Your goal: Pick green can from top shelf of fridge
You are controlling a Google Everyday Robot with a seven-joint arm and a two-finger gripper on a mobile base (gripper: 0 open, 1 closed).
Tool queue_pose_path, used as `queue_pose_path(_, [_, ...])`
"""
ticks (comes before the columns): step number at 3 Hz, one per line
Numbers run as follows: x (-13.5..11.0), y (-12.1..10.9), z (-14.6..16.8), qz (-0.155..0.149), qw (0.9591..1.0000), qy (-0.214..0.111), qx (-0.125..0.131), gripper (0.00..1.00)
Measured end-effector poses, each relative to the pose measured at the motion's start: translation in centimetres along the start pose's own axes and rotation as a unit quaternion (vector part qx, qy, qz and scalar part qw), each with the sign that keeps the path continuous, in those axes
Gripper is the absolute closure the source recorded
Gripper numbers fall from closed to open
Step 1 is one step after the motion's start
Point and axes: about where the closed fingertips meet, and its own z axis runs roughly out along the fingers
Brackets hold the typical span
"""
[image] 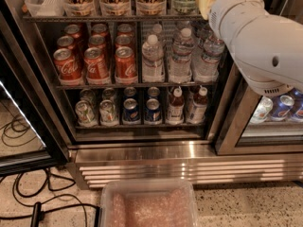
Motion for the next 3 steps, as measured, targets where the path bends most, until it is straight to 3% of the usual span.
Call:
queue_pose_path(1, [-0.54,-0.05,-0.1,-0.006,0.9999,0.001,0.012,0.41])
queue_pose_path(2, [-0.54,-0.05,-0.1,-0.006,0.9999,0.001,0.012,0.32])
queue_pose_path(3, [-0.54,-0.04,-0.09,-0.006,0.9999,0.0,0.012,0.35])
